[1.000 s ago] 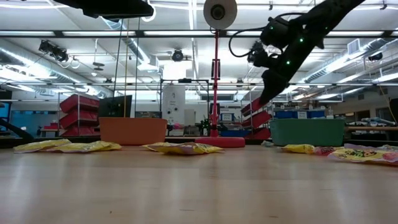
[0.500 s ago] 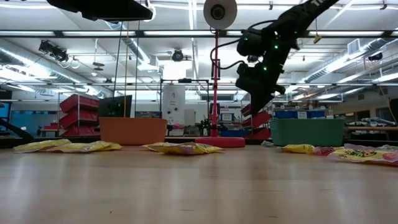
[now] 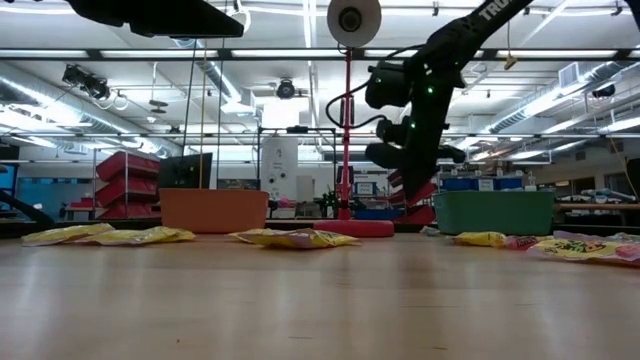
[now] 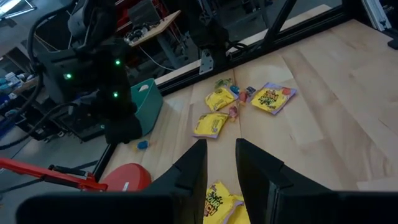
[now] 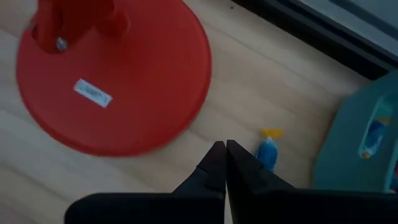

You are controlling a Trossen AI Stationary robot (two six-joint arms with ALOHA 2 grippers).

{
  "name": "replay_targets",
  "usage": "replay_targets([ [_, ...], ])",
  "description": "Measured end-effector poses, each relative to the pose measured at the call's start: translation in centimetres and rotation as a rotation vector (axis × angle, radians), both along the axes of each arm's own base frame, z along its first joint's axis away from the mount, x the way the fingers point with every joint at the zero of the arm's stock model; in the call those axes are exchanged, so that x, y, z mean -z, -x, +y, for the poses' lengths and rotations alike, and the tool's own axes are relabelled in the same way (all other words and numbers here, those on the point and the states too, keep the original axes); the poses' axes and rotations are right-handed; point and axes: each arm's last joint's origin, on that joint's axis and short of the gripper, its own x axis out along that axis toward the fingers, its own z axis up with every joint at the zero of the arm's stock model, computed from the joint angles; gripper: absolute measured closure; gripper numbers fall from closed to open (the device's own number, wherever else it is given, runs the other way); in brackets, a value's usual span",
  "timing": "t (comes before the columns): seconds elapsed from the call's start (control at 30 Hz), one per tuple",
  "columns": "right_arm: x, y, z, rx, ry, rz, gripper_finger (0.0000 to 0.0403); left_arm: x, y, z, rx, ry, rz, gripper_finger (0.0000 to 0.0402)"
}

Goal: Sort candy
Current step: Put the small blue candy into the green bin

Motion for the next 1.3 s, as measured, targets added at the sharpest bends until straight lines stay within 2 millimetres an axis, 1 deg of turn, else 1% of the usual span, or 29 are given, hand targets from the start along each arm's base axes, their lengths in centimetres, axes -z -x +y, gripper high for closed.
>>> replay_targets([
  [0.17,0.6,-0.1,1.5,0.034,0.024,0.077,0.0403,0.0,0.0,0.0,0.0,0.0,0.001,0.0314],
  [0.27,0.8,-0.1,2.3,0.078,0.022,0.092,0.0403,0.0,0.0,0.0,0.0,0.0,0.001,0.0314],
  [0.5,0.8,-0.5,3.4,0.157,0.033,0.048,0.0403,0.0,0.0,0.0,0.0,0.0,0.001,0.0314],
  [0.67,1.9,-0.3,4.9,0.204,0.05,0.028,0.0403,0.0,0.0,0.0,0.0,-0.001,0.002,0.0314],
  [0.77,2.5,0.0,5.4,0.254,0.052,0.016,0.0403,0.1,0.0,0.0,0.0,-0.005,0.01,0.0314],
  [0.93,3.4,0.7,5.6,0.311,0.075,0.023,0.04,0.3,0.1,0.0,0.0,-0.018,0.035,0.0314],
  [1.03,3.9,1.0,5.2,0.328,0.079,0.004,0.0394,0.5,0.1,0.1,0.0,-0.025,0.049,0.0314],
  [1.3,4.9,1.5,4.3,0.357,0.088,-0.041,0.0353,0.6,0.2,0.1,0.0,-0.034,0.067,0.0314],
])
